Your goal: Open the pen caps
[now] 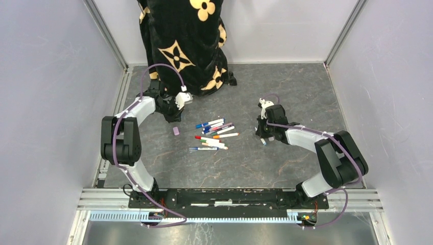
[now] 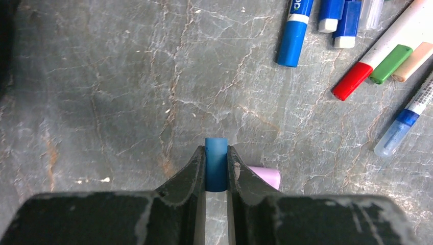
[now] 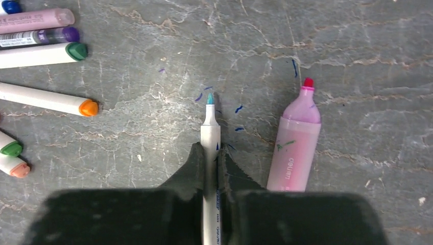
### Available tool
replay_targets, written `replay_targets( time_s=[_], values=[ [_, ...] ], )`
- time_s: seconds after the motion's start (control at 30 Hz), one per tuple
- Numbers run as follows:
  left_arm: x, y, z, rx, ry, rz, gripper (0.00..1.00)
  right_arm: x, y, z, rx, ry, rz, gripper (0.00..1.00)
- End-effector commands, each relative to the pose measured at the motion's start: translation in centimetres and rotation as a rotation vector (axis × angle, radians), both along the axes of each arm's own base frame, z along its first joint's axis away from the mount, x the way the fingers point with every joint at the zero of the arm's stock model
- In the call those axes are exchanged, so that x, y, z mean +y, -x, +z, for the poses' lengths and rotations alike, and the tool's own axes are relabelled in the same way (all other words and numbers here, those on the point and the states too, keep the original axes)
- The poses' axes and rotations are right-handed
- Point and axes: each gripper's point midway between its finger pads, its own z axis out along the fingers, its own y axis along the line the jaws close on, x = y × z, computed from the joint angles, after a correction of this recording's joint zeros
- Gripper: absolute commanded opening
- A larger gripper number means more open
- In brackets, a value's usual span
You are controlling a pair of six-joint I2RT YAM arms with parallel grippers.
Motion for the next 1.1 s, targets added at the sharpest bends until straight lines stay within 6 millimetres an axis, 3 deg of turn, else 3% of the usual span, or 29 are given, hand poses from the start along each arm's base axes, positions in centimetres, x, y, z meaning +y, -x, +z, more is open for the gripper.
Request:
replay_targets(
  time_s=[0.0, 0.07, 0.17, 0.3, 0.37, 0.43, 0.57, 0.7, 0.73, 0.8, 0.93, 1.07],
  values=[
    [-0.6, -0.4, -0.4, -0.001, -0.002, 0.003, 0.13, -1.4, -0.4, 0.6, -0.066, 0.047, -0.047, 0.14],
    [-0.6, -0.3, -1.0, 0.007, -0.016, -0.002, 0.14, -1.4, 0.0, 0.3, -0.057, 0.046, -0.039, 0.26],
    [-0.7, -0.4, -1.5, 0.021, -0.023, -0.001, 0.18, -1.4, 0.3, 0.5, -0.065, 0.034, -0.039, 0.33],
    [-0.6, -0.3, -2.0, 0.030, -0.033, 0.003, 0.38, -0.3, 0.2, 1.6, -0.066, -0.012, -0.005, 0.41],
    [-0.7, -0.3, -1.8, 0.029, -0.026, 0.005, 0.42, 0.3, 0.1, 2.1, -0.065, -0.037, 0.010, 0.43],
    [-1.0, -0.1, -1.3, 0.027, -0.009, -0.001, 0.47, 1.3, 0.0, 2.6, -0.056, -0.090, 0.038, 0.42],
    [-1.7, 0.3, 0.4, 0.023, 0.032, -0.023, 0.69, 2.1, -0.5, 3.8, -0.042, -0.190, 0.043, 0.45],
    [-2.3, 0.5, 3.1, 0.025, 0.072, -0.029, 0.73, 0.3, -1.7, 5.8, -0.091, -0.150, -0.015, 0.44],
    [-2.5, 0.5, 3.8, 0.025, 0.085, -0.031, 0.86, -0.3, -2.0, 6.1, -0.103, -0.119, -0.035, 0.43],
    [-3.0, 0.5, 5.3, 0.030, 0.113, -0.026, 0.95, -1.7, -2.6, 6.6, -0.129, -0.054, -0.080, 0.41],
    [-3.5, 0.6, 7.5, 0.046, 0.149, -0.011, 0.95, -4.4, -2.7, 5.8, -0.137, 0.078, -0.148, 0.41],
    [-4.0, 1.3, 9.4, 0.024, 0.185, -0.031, 0.96, -5.1, -2.1, 3.9, -0.097, 0.133, -0.135, 0.47]
  ],
)
